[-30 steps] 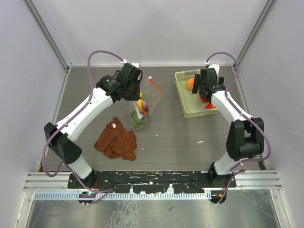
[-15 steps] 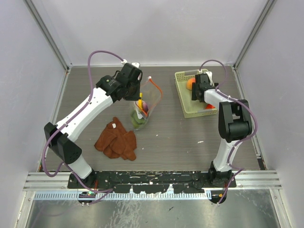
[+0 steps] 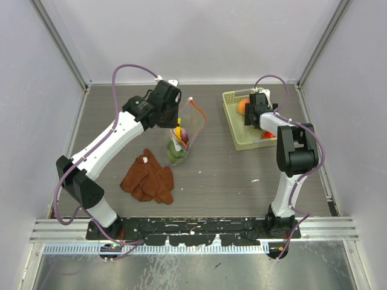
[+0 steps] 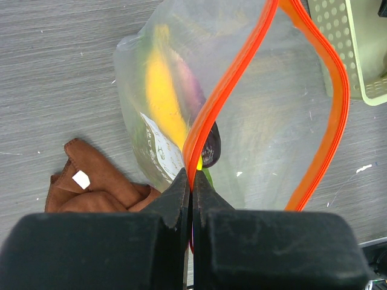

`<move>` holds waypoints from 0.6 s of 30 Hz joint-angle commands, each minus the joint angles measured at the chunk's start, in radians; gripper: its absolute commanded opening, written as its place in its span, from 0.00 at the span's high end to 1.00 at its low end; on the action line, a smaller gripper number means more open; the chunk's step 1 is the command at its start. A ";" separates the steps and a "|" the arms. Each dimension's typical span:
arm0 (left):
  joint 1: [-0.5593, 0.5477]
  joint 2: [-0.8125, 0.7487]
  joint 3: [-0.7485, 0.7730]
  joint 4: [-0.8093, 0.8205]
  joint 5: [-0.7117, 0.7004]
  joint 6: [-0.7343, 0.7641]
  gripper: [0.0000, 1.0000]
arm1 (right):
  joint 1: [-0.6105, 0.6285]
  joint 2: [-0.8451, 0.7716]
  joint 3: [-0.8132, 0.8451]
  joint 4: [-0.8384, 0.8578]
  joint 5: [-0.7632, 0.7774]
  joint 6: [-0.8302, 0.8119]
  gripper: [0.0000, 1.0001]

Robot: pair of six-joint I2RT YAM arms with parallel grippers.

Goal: Place the food in the zip-top bag and seal the zipper
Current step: Pick up the fake fruit from the bin.

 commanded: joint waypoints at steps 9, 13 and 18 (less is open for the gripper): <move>0.004 -0.028 0.016 0.024 0.010 0.016 1.00 | -0.005 -0.070 0.030 0.009 -0.068 0.041 0.20; 0.005 -0.032 0.015 0.031 0.023 0.019 1.00 | -0.005 -0.123 -0.003 -0.009 -0.101 0.067 0.30; 0.005 -0.038 0.010 0.036 0.045 0.019 1.00 | -0.004 -0.172 -0.008 -0.057 -0.163 0.090 0.38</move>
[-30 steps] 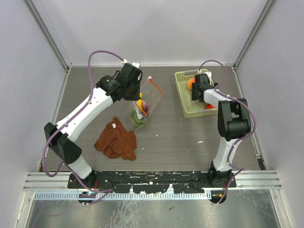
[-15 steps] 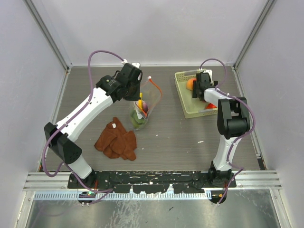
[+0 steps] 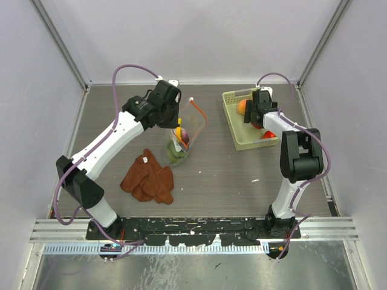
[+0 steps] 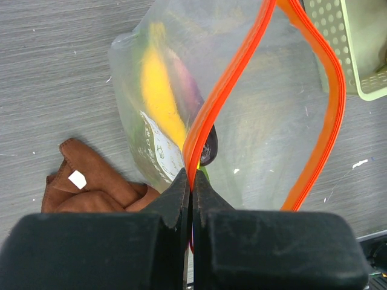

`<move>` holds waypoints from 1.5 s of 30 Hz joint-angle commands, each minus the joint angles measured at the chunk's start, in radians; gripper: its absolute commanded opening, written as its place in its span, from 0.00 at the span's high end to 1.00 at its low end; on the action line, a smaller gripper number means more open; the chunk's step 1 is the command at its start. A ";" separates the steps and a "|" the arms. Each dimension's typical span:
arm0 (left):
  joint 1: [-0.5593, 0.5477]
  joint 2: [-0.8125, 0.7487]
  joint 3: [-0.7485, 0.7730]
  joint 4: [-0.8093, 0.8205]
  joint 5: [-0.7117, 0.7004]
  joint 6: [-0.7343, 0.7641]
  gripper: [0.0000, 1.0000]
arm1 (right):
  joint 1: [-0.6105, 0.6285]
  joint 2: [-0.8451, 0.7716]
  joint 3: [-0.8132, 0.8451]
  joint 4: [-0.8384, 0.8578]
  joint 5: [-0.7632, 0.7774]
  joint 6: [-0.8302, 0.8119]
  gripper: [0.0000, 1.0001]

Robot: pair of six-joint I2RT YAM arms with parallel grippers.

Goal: Place the food in the zip-top bag and seal the zipper
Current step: Pick up the fake fruit from the bin, then place the fake fruit in the zipper food storage bag.

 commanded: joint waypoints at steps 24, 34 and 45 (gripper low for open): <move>0.005 -0.037 0.008 0.050 0.097 0.009 1.00 | 0.151 -0.575 0.020 -0.195 -0.346 0.127 0.44; 0.005 -0.037 0.013 0.046 0.108 -0.004 1.00 | 0.400 -0.658 0.073 -0.155 -0.421 0.162 0.44; 0.006 -0.050 0.003 0.048 0.120 -0.018 1.00 | 0.509 -0.549 0.077 -0.029 -0.569 0.196 0.43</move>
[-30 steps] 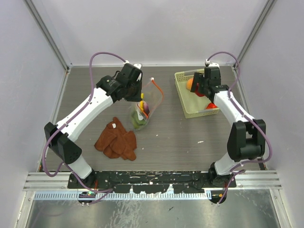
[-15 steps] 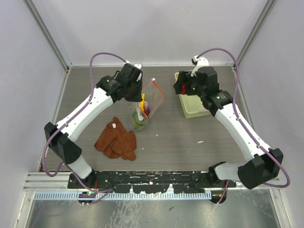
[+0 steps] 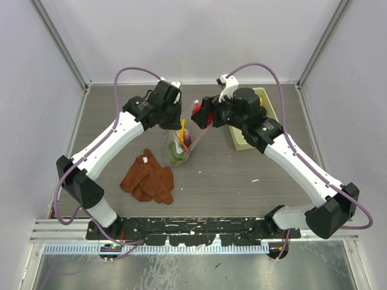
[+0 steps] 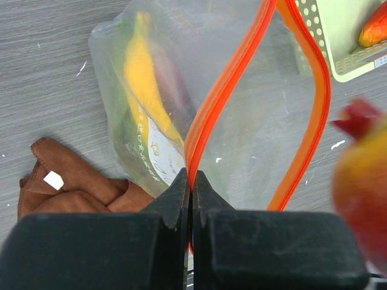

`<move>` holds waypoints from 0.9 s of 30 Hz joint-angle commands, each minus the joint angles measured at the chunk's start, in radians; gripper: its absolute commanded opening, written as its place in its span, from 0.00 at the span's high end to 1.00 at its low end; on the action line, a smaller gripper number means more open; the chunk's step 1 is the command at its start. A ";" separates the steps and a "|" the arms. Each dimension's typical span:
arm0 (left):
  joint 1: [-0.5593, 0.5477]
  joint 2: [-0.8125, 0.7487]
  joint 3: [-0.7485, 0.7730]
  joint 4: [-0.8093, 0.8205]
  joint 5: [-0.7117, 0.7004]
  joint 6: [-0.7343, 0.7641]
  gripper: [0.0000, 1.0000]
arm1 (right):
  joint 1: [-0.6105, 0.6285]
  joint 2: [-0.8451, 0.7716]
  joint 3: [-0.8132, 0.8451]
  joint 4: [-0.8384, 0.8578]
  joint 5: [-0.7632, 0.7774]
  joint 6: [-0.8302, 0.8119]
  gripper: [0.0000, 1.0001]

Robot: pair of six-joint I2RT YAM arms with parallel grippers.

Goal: Place the food in the zip-top bag and seal the zipper
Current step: Place the fake fruit in the zipper food storage bag.

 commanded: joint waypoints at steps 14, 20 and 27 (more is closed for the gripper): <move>0.005 -0.053 0.000 0.053 0.040 -0.024 1.00 | 0.034 0.202 -0.013 0.165 -0.018 0.026 0.38; 0.005 -0.055 -0.004 0.054 0.043 -0.024 1.00 | 0.033 0.238 -0.016 0.167 0.021 0.019 0.30; 0.005 -0.057 -0.006 0.055 0.039 -0.023 1.00 | 0.034 0.251 -0.019 0.156 0.032 0.020 0.00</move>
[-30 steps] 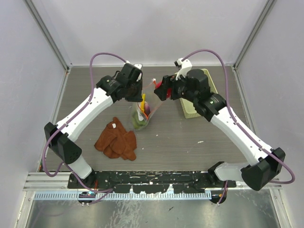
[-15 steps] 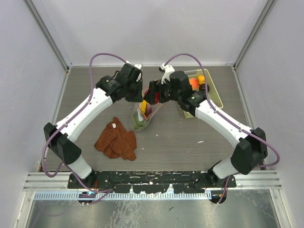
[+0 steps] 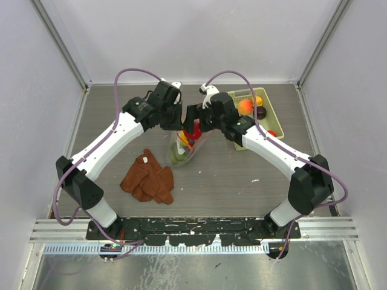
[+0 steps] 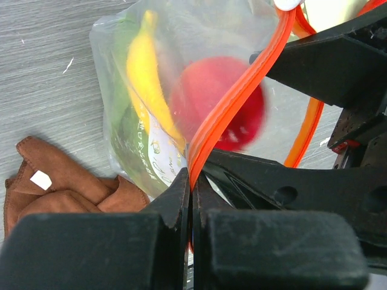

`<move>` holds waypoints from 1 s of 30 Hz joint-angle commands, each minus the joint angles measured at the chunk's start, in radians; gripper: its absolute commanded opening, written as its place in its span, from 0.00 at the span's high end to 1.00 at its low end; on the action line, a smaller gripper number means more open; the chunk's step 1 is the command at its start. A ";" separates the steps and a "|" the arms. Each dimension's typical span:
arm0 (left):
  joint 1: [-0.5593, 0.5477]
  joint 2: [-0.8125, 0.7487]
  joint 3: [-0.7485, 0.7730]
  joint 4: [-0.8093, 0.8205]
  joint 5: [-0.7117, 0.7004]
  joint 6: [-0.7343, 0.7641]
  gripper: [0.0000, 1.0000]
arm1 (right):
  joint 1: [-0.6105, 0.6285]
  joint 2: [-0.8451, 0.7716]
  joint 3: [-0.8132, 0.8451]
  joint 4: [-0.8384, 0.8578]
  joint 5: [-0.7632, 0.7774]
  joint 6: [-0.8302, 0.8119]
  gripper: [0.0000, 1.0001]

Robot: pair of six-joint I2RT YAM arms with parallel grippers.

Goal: Place the food in the zip-top bag and seal the zipper
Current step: Place the fake fruit in the zipper food storage bag, then pick up the fake fruit from the bin.

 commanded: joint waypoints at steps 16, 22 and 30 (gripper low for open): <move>0.005 -0.048 0.005 0.033 -0.011 -0.007 1.00 | 0.002 -0.133 0.073 -0.078 0.051 -0.021 0.01; 0.005 -0.051 0.006 0.028 -0.018 -0.007 1.00 | -0.001 -0.213 0.085 -0.192 0.122 -0.024 0.02; 0.005 -0.062 0.001 0.023 -0.035 -0.004 1.00 | -0.125 -0.282 0.040 -0.320 0.207 -0.014 0.02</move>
